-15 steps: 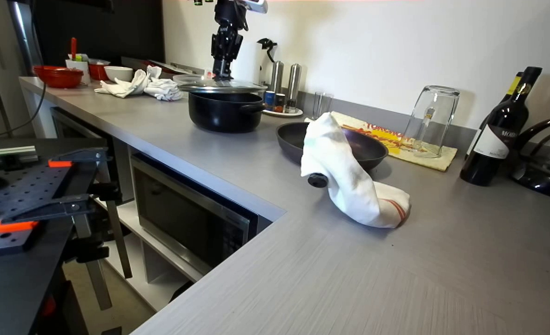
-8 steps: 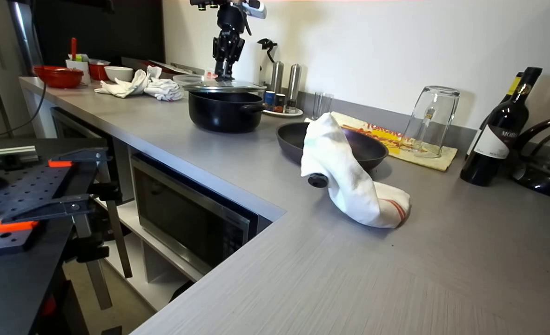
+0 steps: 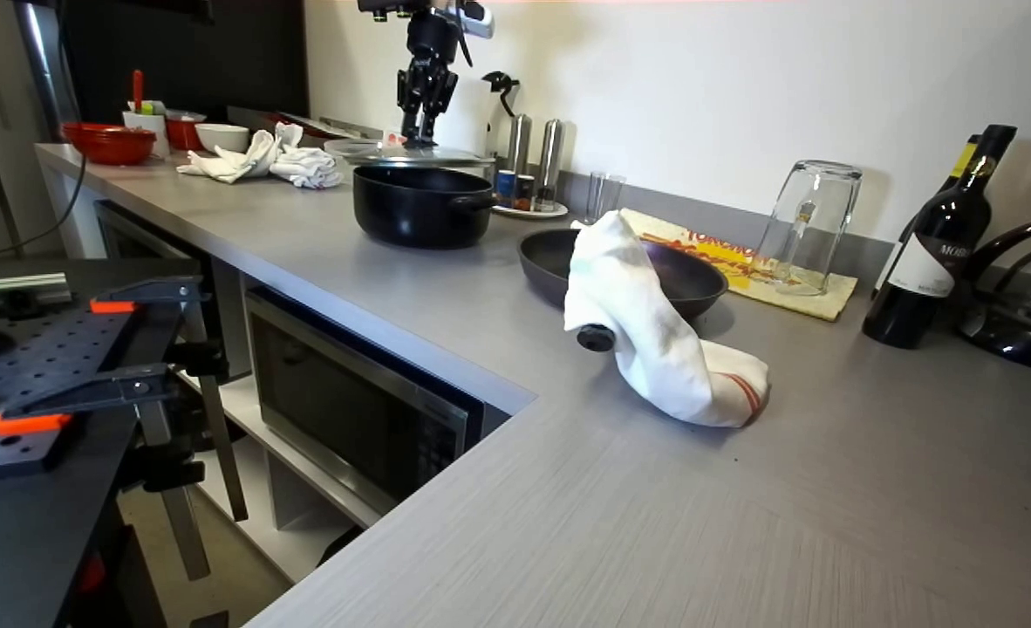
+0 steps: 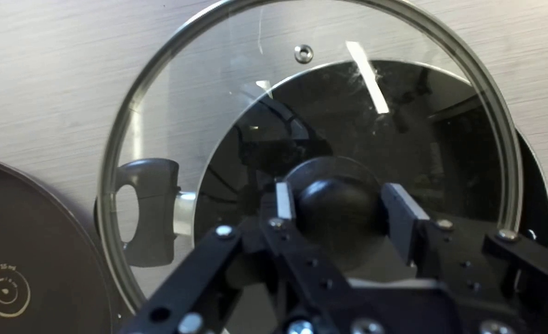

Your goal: Put the glass lid on the black pot.

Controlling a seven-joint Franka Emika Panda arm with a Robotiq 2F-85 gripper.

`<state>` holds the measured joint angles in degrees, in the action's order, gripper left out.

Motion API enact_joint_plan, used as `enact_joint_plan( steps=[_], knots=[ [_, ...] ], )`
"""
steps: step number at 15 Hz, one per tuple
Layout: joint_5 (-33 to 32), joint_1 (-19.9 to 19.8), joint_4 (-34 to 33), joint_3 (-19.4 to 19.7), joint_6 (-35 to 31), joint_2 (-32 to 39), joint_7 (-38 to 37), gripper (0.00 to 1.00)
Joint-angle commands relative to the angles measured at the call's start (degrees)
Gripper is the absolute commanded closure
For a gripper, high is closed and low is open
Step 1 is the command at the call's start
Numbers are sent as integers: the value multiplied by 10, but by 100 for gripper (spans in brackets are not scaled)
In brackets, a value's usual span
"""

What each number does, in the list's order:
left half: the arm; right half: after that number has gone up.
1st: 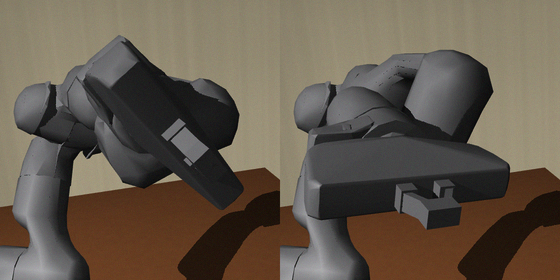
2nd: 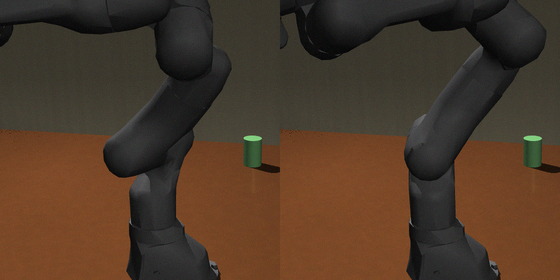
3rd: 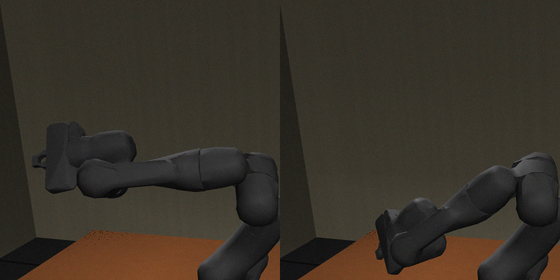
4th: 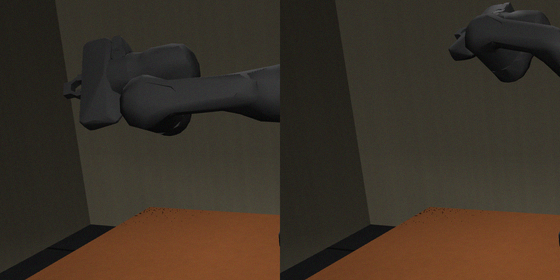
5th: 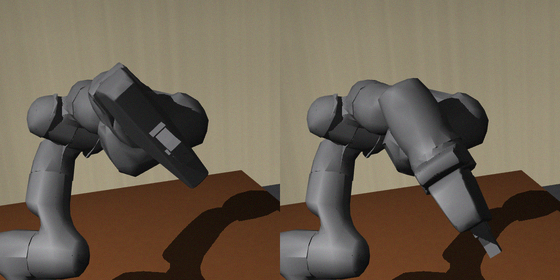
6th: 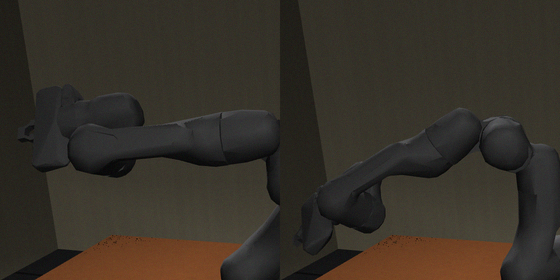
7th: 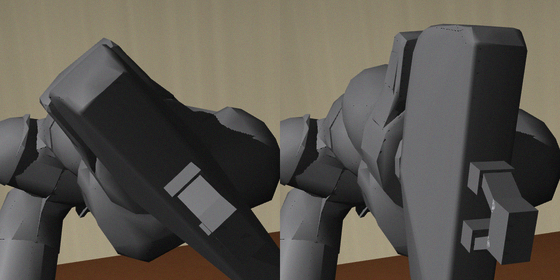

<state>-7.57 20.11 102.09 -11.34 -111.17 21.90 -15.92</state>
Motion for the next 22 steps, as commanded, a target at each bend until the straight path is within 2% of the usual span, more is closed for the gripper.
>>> enact_joint_plan(
  steps=[1,13,22],
  knots=[
    [-15,16,-51,2,37,24,-9,75],
    [-18,41,-127,6,75,82,-6,75],
    [-10,44,-172,7,95,108,2,75]
  ],
)
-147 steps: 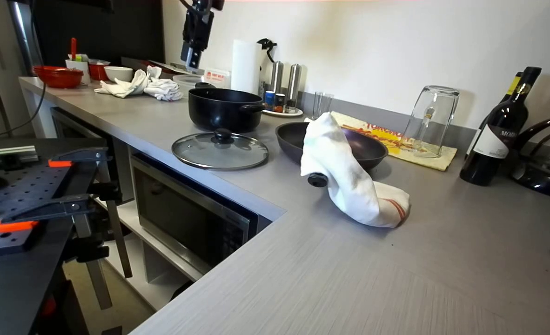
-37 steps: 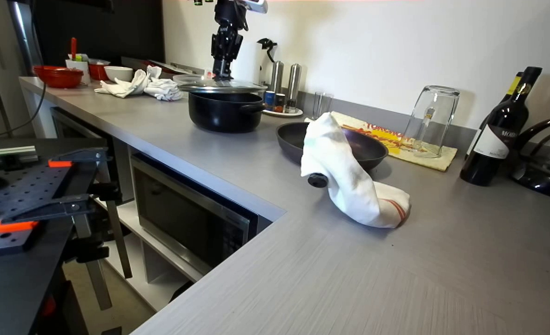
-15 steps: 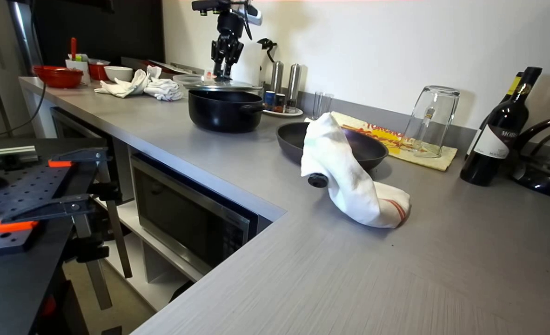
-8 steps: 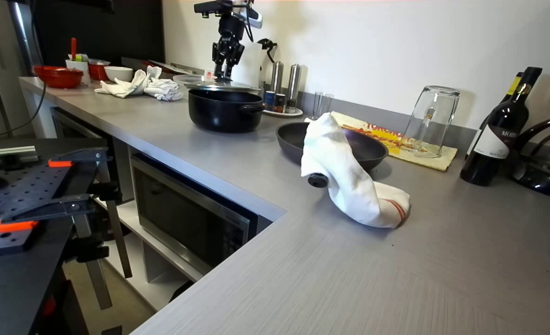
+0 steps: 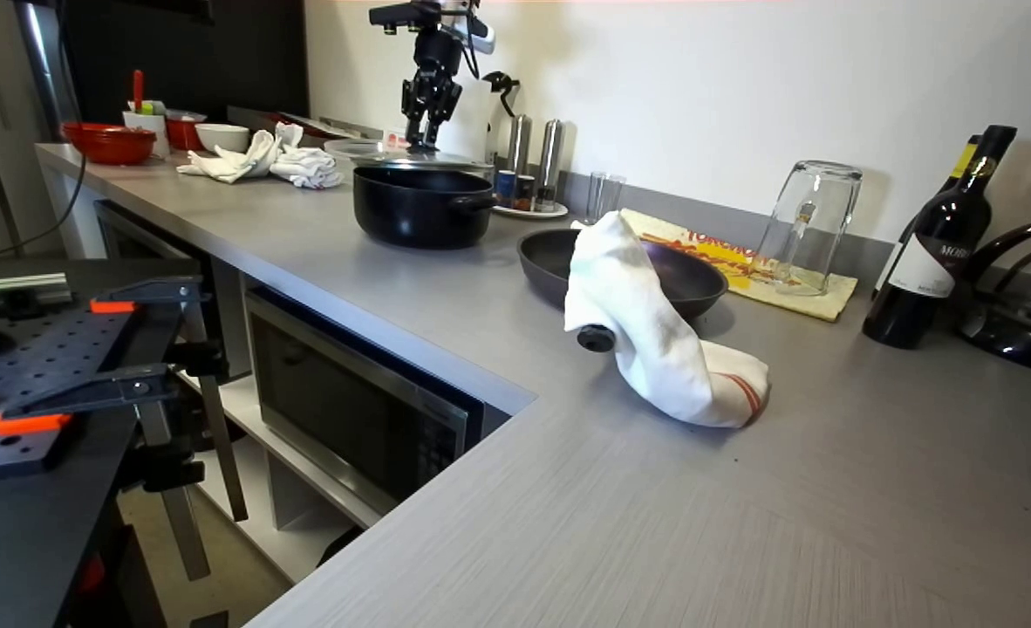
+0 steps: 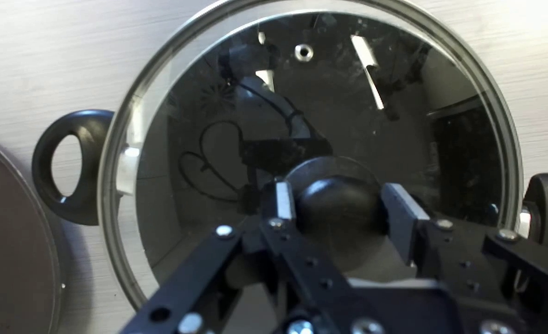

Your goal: Put the glass lid on the black pot.

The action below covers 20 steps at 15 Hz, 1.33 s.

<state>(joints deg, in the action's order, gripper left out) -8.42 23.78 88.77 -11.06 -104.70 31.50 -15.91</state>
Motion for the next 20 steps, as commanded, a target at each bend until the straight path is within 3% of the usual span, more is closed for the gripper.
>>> enact_joint_plan(
  steps=[1,20],
  knots=[
    [0,7,-42,4,32,14,4,75],
    [62,-19,-46,-5,34,30,36,75]
  ],
)
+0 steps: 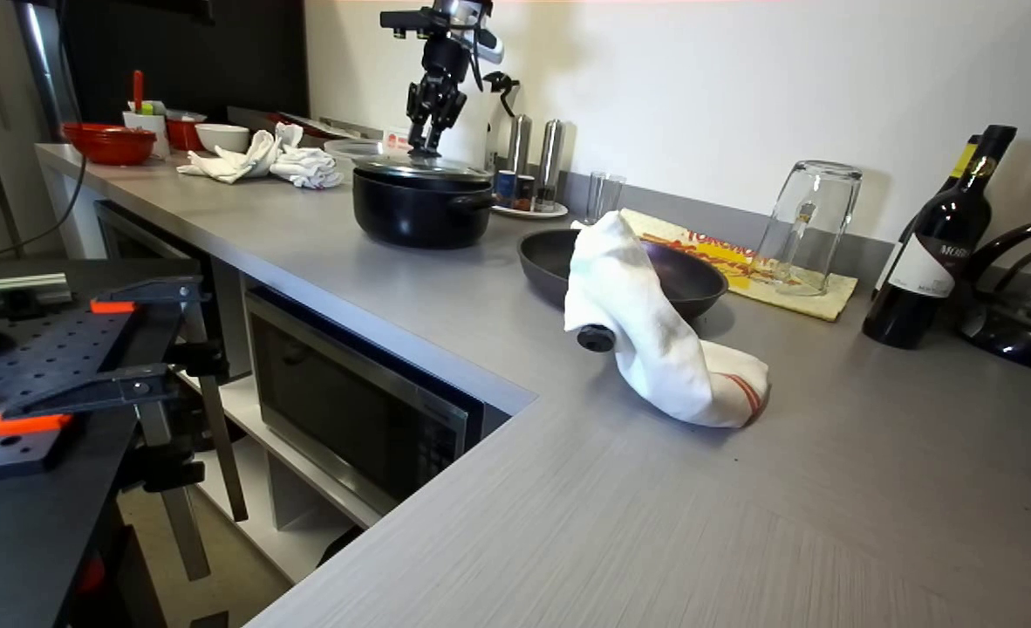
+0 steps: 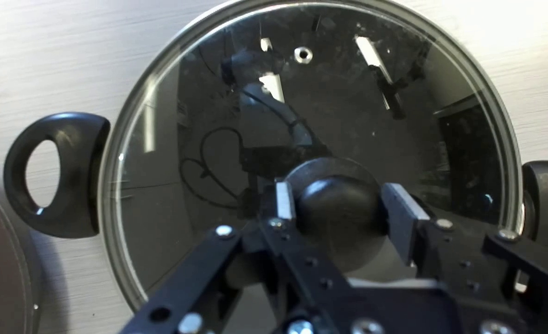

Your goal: Put the glass lid on the black pot.

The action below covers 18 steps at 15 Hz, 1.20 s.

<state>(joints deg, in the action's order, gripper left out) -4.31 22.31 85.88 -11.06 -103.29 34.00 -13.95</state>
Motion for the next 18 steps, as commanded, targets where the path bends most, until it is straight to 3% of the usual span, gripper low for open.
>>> enact_joint_plan(
  steps=[1,18],
  knots=[
    [24,-5,-17,-5,20,7,19,75],
    [65,-26,-14,-4,14,11,48,75]
  ],
)
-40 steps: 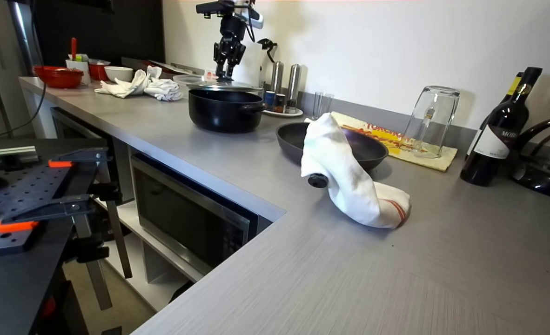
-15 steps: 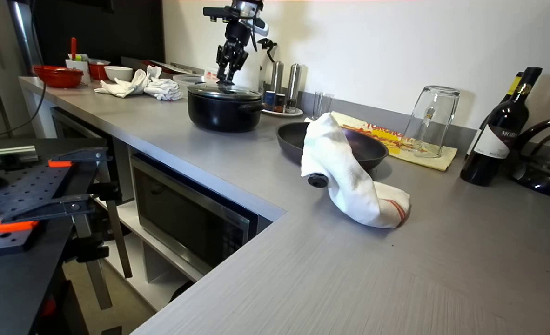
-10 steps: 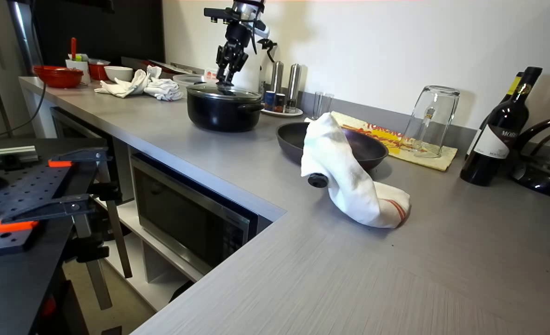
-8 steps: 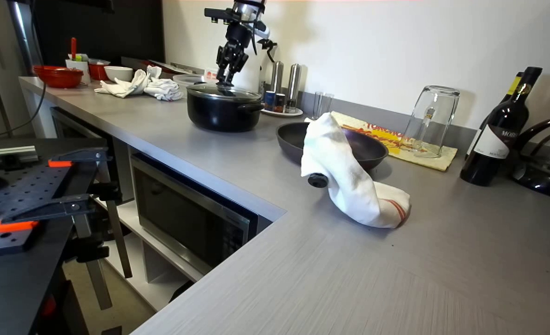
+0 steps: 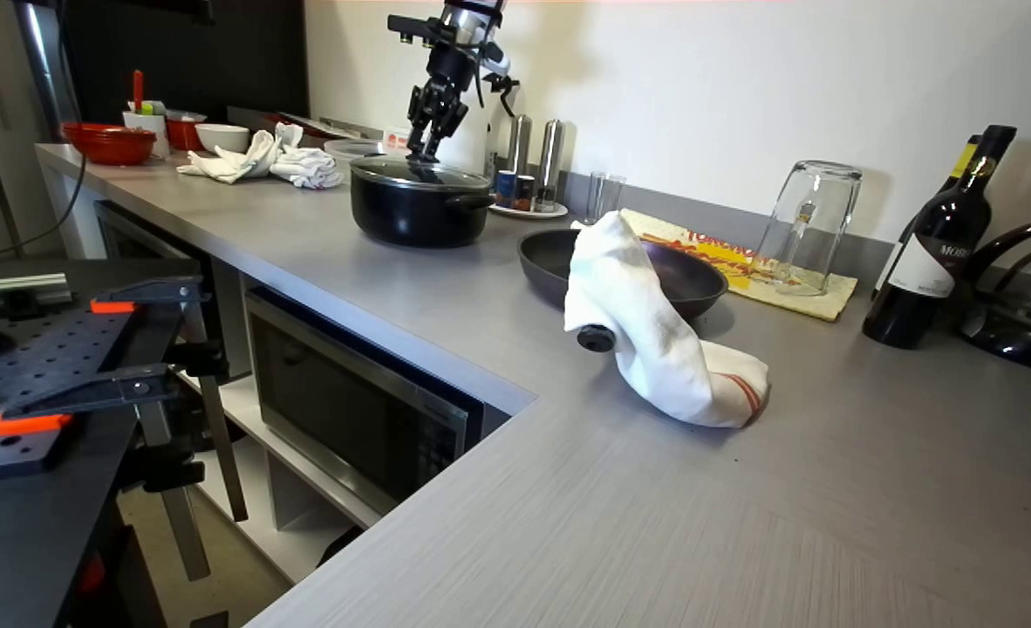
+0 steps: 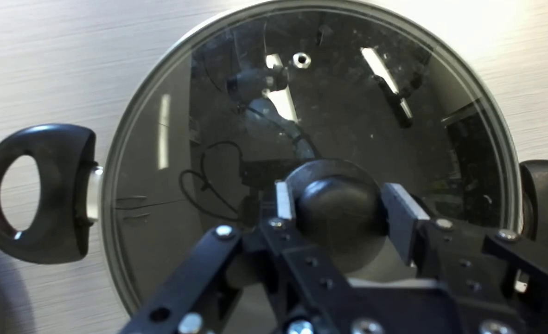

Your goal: Put the glass lid on the black pot.

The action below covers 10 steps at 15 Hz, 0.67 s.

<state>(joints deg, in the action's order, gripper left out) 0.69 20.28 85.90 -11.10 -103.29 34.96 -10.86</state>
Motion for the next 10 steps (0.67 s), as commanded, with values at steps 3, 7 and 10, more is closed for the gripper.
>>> enact_joint_plan(
  steps=[3,7,10],
  knots=[
    [15,-7,-16,-4,16,3,20,75],
    [15,-7,-18,-3,19,6,22,24],
    [15,-8,-20,-3,21,6,23,5]
  ],
)
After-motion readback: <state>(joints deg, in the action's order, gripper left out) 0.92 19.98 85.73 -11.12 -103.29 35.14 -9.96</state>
